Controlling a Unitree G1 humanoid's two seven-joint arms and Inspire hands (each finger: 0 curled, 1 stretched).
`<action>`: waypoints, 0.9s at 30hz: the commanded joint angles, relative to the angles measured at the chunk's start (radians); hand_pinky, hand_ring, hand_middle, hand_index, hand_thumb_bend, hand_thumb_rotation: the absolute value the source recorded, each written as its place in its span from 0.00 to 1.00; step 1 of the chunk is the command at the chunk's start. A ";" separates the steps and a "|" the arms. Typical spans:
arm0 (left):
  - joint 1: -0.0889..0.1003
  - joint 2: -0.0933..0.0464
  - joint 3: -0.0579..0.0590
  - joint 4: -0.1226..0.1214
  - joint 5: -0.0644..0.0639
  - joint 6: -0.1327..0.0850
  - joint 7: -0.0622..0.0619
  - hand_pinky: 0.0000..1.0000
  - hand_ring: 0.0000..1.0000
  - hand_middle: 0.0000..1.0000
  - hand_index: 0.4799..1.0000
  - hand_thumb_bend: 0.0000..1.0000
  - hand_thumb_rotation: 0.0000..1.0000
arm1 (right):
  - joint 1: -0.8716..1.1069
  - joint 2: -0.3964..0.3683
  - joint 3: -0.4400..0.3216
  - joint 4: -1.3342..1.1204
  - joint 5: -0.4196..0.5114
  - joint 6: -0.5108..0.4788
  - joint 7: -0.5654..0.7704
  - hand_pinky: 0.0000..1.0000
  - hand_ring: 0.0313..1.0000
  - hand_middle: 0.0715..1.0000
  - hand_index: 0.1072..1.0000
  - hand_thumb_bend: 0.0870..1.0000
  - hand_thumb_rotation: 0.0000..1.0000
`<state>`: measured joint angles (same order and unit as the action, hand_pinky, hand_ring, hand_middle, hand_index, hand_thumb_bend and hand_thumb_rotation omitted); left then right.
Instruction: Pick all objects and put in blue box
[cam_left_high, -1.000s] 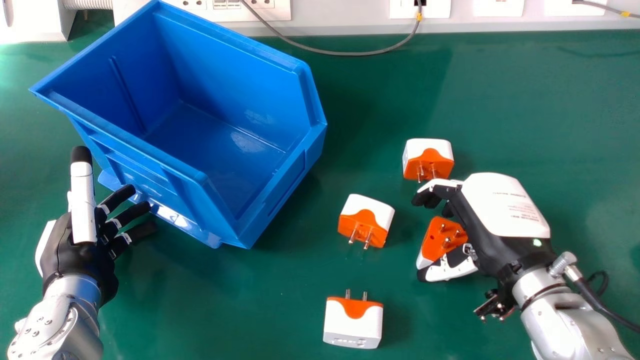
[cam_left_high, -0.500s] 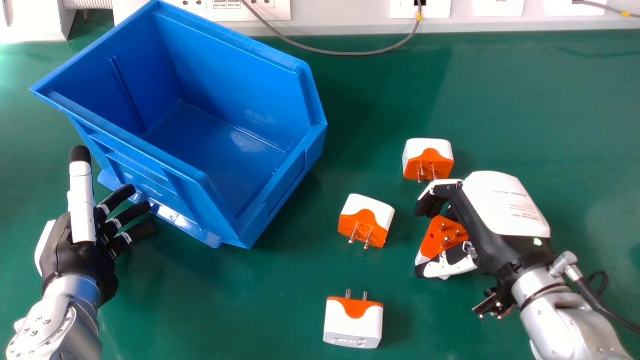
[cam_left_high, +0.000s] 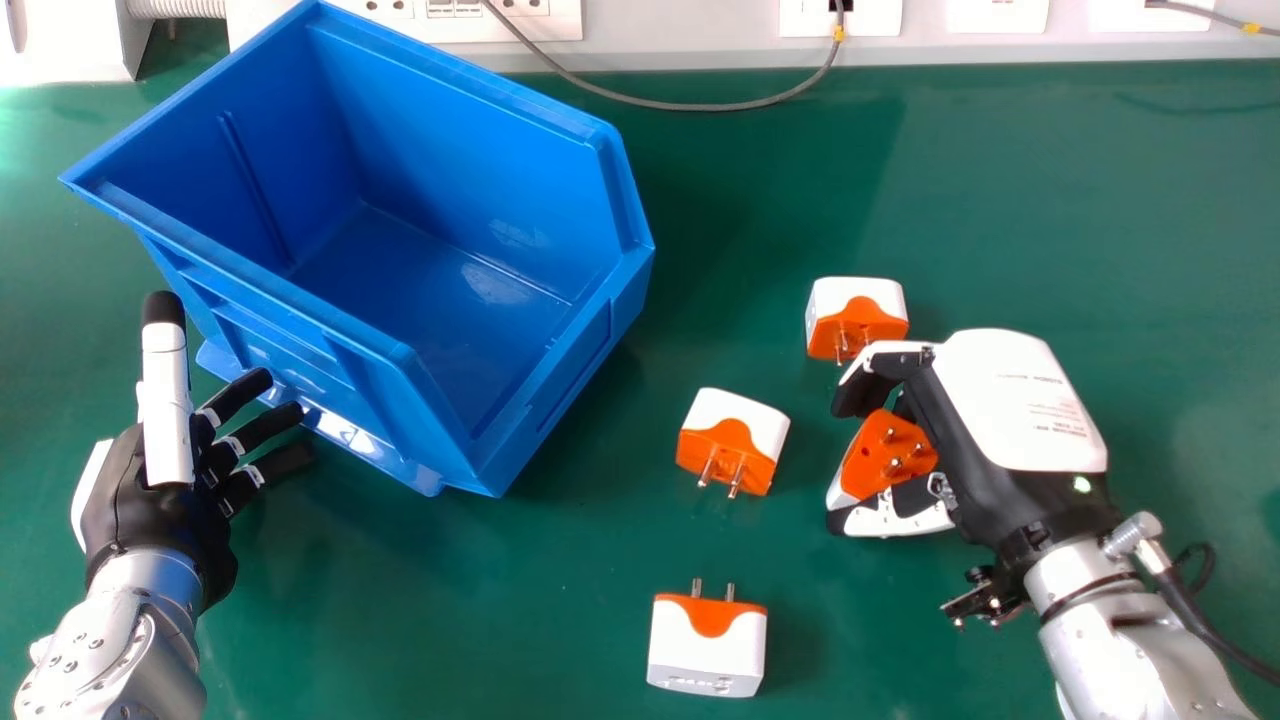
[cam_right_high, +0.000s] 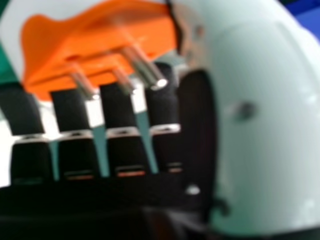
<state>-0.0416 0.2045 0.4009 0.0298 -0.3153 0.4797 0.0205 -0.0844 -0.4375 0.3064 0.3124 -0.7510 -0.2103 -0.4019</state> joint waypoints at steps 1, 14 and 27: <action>0.015 -0.007 -0.009 0.009 0.007 0.012 0.000 0.64 0.73 0.83 0.81 0.87 0.94 | -0.028 -0.003 -0.022 0.025 -0.005 -0.062 -0.097 0.39 0.43 0.48 0.44 0.47 0.01; 0.008 -0.006 -0.010 0.019 0.004 0.011 -0.002 0.63 0.73 0.83 0.80 0.87 0.94 | -0.126 0.010 0.005 0.260 -0.088 -0.345 -0.579 0.41 0.44 0.47 0.42 0.46 0.00; 0.005 -0.036 -0.036 0.012 0.015 -0.001 0.022 0.63 0.73 0.83 0.80 0.87 0.94 | -0.255 -0.015 0.091 0.505 -0.213 -0.490 -0.894 0.39 0.45 0.49 0.41 0.46 0.00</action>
<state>-0.0453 0.1847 0.3826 0.0334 -0.3116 0.4595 0.0406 -0.3038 -0.4367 0.3940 0.8067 -0.9617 -0.6858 -1.2461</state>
